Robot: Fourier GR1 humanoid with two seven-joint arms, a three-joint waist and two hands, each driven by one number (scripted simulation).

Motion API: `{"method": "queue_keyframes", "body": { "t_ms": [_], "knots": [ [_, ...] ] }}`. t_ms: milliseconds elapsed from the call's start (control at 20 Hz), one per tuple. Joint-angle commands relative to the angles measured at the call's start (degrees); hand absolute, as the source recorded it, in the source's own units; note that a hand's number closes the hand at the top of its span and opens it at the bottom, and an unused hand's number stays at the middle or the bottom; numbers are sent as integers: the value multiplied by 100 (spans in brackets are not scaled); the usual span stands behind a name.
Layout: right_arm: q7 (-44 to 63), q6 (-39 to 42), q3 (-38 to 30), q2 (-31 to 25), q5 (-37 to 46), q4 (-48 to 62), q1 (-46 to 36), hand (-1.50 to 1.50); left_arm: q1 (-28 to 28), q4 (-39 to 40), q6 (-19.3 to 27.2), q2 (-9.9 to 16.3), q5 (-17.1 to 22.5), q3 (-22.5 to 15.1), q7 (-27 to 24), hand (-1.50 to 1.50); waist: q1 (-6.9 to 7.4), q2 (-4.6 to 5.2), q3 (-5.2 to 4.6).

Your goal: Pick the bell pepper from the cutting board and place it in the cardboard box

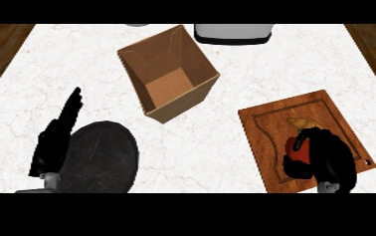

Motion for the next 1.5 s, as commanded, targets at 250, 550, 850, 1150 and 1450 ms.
{"method": "queue_keyframes", "body": {
  "t_ms": [250,550,850,1150,1450],
  "knots": [
    [-1424,371,218,-417,169,582,-824,150,-183,200,194,-214,-256,-38,90,0,17,59,77],
    [-889,841,157,-330,660,-675,-687,150,191,-90,-237,47,-25,273,-109,0,7,48,75],
    [-1199,651,41,151,-185,-1937,-1079,150,-89,328,-140,-61,-78,274,-109,0,-45,42,73],
    [-1604,455,-12,699,-791,-2015,-1617,150,45,-40,-193,-59,-140,190,109,0,35,51,78],
    [-570,1282,-21,1442,-740,-1648,-3494,150,-202,355,-270,-62,-143,322,-152,0,39,55,72]
  ]
}}
